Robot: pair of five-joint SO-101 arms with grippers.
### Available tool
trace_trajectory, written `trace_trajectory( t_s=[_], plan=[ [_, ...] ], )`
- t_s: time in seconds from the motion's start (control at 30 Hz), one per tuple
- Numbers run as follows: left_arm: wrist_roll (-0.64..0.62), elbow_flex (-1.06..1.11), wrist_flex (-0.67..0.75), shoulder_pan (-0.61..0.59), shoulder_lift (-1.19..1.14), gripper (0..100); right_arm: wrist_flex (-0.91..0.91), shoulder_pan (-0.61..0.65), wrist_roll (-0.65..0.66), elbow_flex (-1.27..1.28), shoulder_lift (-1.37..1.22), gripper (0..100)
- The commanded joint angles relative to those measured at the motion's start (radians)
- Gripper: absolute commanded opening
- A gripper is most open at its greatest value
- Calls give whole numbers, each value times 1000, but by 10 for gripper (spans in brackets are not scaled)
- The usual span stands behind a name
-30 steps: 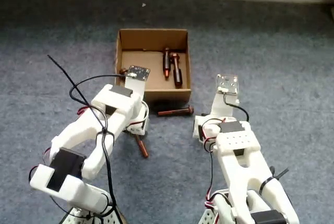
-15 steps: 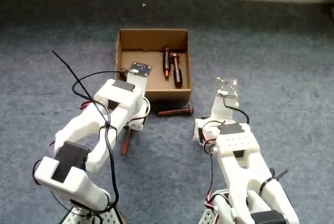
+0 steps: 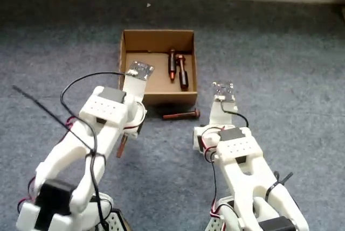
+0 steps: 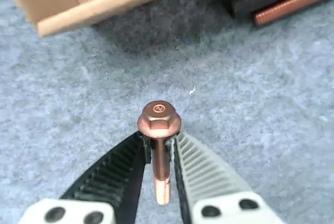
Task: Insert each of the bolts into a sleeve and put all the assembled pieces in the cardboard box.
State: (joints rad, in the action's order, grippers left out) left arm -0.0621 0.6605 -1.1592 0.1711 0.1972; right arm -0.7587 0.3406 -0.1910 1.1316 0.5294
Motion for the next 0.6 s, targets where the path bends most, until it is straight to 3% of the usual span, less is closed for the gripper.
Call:
trace_trajectory(
  t_s=[0.0,0.23,0.57],
  plan=[
    [15,157,68,-10,357,5,-70,56,-6,-18,44,5],
    [80,337,91,-10,806,5,-99,151,-6,15,361,5],
    [77,355,120,-2,1211,5,-58,303,38,125,854,5]
  ],
)
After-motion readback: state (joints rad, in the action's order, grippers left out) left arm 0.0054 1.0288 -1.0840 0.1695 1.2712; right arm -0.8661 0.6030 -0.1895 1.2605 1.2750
